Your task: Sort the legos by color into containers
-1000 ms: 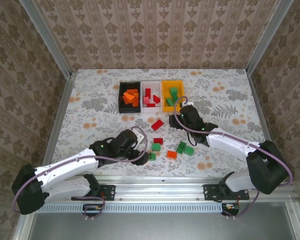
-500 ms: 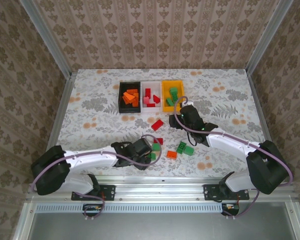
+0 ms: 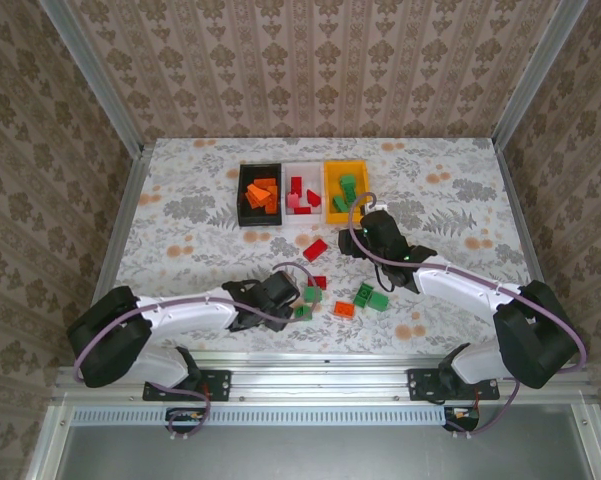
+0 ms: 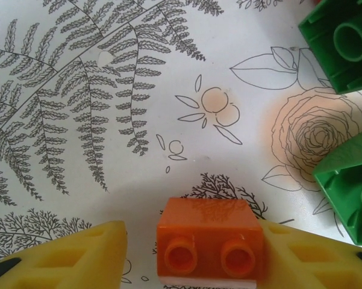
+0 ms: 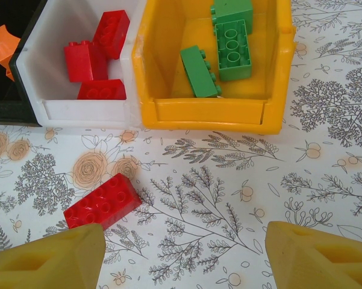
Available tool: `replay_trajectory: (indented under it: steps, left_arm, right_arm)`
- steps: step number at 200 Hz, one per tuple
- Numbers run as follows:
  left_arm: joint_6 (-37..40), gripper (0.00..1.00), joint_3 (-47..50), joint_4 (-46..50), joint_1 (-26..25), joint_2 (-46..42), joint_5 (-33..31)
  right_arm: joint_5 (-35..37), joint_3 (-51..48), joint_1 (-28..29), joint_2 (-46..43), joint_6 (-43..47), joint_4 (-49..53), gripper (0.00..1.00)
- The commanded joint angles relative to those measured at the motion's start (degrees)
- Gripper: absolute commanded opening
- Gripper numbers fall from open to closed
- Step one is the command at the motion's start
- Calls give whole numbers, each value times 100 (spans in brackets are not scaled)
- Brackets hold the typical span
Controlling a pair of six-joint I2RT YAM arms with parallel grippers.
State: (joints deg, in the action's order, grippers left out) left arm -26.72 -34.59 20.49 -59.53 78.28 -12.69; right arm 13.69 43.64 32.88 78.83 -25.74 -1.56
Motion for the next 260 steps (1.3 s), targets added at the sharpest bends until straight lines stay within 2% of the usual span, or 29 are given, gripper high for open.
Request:
replay_trajectory:
  steps: [1,57,111,162,181,208,237,260]
  left_arm:
    - [-327,56,94,68,-9,-211,73]
    - [-343,45,374,-288,61,-296,-145]
    - [-316,40,402,-437,132,-103,-162]
    - [-187,33,-262,259,239,-348,-364]
    - [10,29,-801,586,563,-536,-403]
    - [389,29,-1659,696,1396,-402,-139]
    - [720,29,-2794,695,2278,539,104]
    - [958,26,-3799,698,2747,1527,326]
  right_arm:
    - [72,-58,-19,-148,-46,-82,72]
    - [0,-48,-10,-172,-54,-81,71]
    - [17,-66,-10,-239,-46,-77,71]
    - [23,-75,-10,-237,-53,-88,71]
    - [-70,-40,-10,-176,-63,-86,71]
    - [-80,-14,-10,-72,-81,-90,71]
    - [-87,-13,-10,-52,-90,-86,71]
    - [-84,-5,-10,-60,-81,-79,71]
